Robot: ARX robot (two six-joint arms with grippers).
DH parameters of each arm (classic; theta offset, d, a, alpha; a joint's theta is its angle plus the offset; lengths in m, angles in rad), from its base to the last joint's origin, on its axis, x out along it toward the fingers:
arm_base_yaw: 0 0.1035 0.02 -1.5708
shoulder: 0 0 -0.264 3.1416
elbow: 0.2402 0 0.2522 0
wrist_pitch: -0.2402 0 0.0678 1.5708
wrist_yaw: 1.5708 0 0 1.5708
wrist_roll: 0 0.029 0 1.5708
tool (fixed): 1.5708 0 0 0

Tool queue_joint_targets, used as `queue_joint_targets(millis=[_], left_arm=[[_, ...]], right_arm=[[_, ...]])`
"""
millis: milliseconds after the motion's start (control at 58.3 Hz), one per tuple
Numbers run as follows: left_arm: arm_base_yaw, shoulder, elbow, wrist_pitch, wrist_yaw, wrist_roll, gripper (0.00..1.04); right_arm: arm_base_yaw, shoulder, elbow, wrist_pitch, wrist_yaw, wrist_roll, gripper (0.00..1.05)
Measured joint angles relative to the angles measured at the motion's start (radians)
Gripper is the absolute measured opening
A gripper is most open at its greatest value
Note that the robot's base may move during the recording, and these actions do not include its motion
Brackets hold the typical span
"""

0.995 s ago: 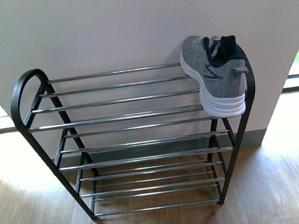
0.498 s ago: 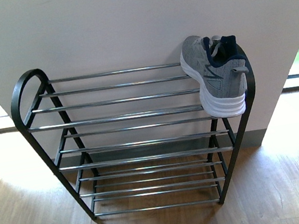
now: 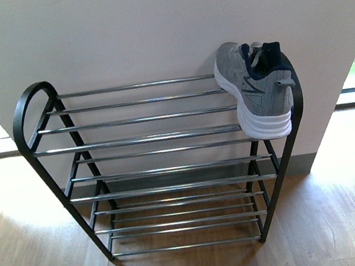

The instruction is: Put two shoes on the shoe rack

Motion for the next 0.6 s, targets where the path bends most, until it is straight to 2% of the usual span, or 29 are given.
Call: queue_joint_targets(millis=[154, 257, 481, 601], left_arm=[[0.000, 0.000, 0.000, 0.000, 0.000, 0.000, 0.02], [0.000, 0.000, 0.000, 0.000, 0.000, 0.000, 0.02], [0.000, 0.000, 0.000, 0.000, 0.001, 0.000, 0.02], [0.000, 0.000, 0.000, 0.000, 0.000, 0.000, 0.02]], right_arm=[[0.000, -0.037, 0.000, -0.038, 0.000, 0.000, 0.01], [0.000, -0.164, 0.000, -0.191, -0.001, 0.000, 0.01], [0.000, -0.196, 0.000, -0.203, -0.001, 0.000, 0.02], [0.000, -0.196, 0.000, -0.203, -0.001, 0.000, 0.20]])
